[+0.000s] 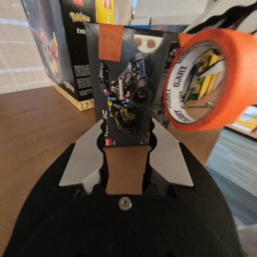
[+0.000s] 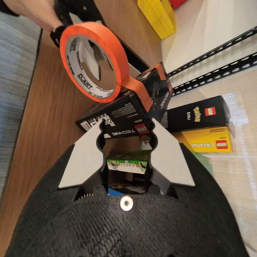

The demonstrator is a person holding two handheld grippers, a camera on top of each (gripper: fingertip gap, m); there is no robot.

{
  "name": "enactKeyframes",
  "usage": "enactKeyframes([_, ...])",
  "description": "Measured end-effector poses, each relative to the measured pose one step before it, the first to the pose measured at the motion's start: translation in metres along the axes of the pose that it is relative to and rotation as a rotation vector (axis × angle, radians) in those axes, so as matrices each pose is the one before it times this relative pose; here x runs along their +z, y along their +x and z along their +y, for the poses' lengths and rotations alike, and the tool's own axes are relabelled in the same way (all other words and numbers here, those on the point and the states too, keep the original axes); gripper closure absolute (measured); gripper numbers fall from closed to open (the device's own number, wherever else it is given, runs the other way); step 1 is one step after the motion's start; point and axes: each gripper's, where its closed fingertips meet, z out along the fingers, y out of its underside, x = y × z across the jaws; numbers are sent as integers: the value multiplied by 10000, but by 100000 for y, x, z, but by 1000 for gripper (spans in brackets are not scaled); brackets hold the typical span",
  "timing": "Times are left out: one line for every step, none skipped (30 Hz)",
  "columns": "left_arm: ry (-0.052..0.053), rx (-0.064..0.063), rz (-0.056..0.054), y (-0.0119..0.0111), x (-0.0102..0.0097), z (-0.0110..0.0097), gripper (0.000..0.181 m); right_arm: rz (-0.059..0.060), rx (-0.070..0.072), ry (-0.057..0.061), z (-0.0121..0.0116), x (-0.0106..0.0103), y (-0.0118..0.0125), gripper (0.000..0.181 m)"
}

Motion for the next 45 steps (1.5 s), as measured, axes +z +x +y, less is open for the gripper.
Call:
enactKeyframes([222,-100,215,739,-806,-17,123,-155,512,258,-308,-130,-97,118])
enactKeyframes([152,36,173,857,-699,72,123,-256,633,500,-689,-277,-190,118])
enactKeyframes([94,181,67,821,-581,92,122,-132,853,720,-1086,-390,91,118])
enactKeyframes([72,335,66,916,-432,-8,122,159,1093,715,-1194,-402,697,118])
enactKeyframes([-8,467,79,948,-266,-8,120,334,1226,673,-1231,-302,994,118])
enactKeyframes([-118,511,29,836,-60,32,118,216,1244,691,-1180,-104,679,120])
enactKeyframes([-174,454,49,803,130,3,116,252,1173,487,-758,143,518,123])
enactKeyframes([-70,344,96,867,277,-259,114,333,817,232,-189,325,431,124])
enactKeyframes([215,267,47,793,318,-671,117,157,317,118,202,472,-5,124])
enactKeyframes([365,230,-44,596,329,-811,120,138,-51,-97,635,548,-114,124])
enactKeyframes([291,176,-165,278,346,-607,124,414,-109,-282,925,532,339,124])
enactKeyframes([220,159,-215,106,346,-365,126,195,-126,-181,739,479,61,124])
enactKeyframes([183,167,-196,68,323,-210,128,103,-26,-61,474,349,-10,124])
enactKeyframes([173,117,-231,-68,281,-127,132,165,38,-12,287,216,168,125])
enactKeyframes([217,56,-198,-109,211,-160,134,67,-11,93,38,127,70,125])
enactKeyframes([229,10,-110,-67,142,-194,137,21,-106,113,-56,66,-2,127])
enactKeyframes([173,-29,-130,-166,103,-118,139,169,-187,-43,139,71,260,132])
enactKeyframes([120,-26,-147,-270,91,-62,140,155,-234,-115,281,85,250,134])
enactKeyframes([107,10,-93,-210,89,-34,144,-35,14,164,-116,-16,-69,137])
enactKeyframes([83,42,-59,-179,81,0,150,-94,175,2,116,10,-139,139])
enactKeyframes([50,47,-34,-137,50,53,152,-115,171,36,61,-11,-177,143])
enactKeyframes([-6,-6,37,-26,29,69,152,-69,58,34,51,-11,-129,146])
enactKeyframes([-119,-83,57,-21,2,161,152,39,-11,67,4,-22,20,146])
enactKeyframes([-233,-107,35,-80,-27,233,153,31,-51,77,2,2,-7,146])
enactKeyframes([-313,-93,44,-77,-53,260,153,15,-20,57,0,3,-27,146])
enactKeyframes([-357,-73,51,-41,-75,244,153,-2,48,14,25,1,-14,146])
enactKeyframes([-379,-38,37,-33,-76,257,153,-33,83,0,30,1,-23,147])
enactKeyframes([-376,-2,-1,-48,-76,272,154,-30,41,16,8,5,4,146])
enactKeyframes([-323,13,-27,-35,-57,219,154,-27,-4,21,7,4,3,146])
enactKeyframes([-269,11,-27,20,-45,169,154,-4,-26,29,-9,3,2,146])
enactKeyframes([-251,27,-44,12,-25,164,154,14,-19,23,9,0,20,146])
enactKeyframes([-237,35,-70,-25,-34,151,154,2,30,9,-2,1,-13,146])
enactKeyframes([-216,11,-51,-4,-40,137,154,0,26,12,8,3,14,146])
enactKeyframes([-229,-19,-1,54,-45,138,154,-17,25,8,-6,4,1,146])
enactKeyframes([-218,-23,1,20,-75,124,154,-22,29,-1,6,12,5,146])
enactKeyframes([-186,-2,-18,-10,-94,103,154,-36,37,-5,4,14,17,146])
enactKeyframes([-138,21,-37,-24,-95,76,154,-43,57,5,-1,22,-8,146])
enactKeyframes([-74,28,-40,-14,-79,20,154,-45,62,16,7,10,-10,146])
enactKeyframes([-43,13,-15,23,-39,6,154,-34,65,23,9,8,9,146])
enactKeyframes([-12,12,-1,41,8,-10,154,-20,45,24,-8,9,2,146])
enactKeyframes([27,48,-19,7,50,1,154,-8,22,22,-16,-6,7,146])
enactKeyframes([58,102,-65,-39,86,34,153,-11,43,12,-4,8,-3,146])
enactKeyframes([66,143,-145,-95,76,54,153,-5,55,-1,-19,16,-7,146])
enactKeyframes([55,188,-212,-119,11,26,153,10,-7,14,-40,8,6,146])
enactKeyframes([54,226,-217,-84,-23,-6,150,-2,-85,45,-53,-6,-17,146])
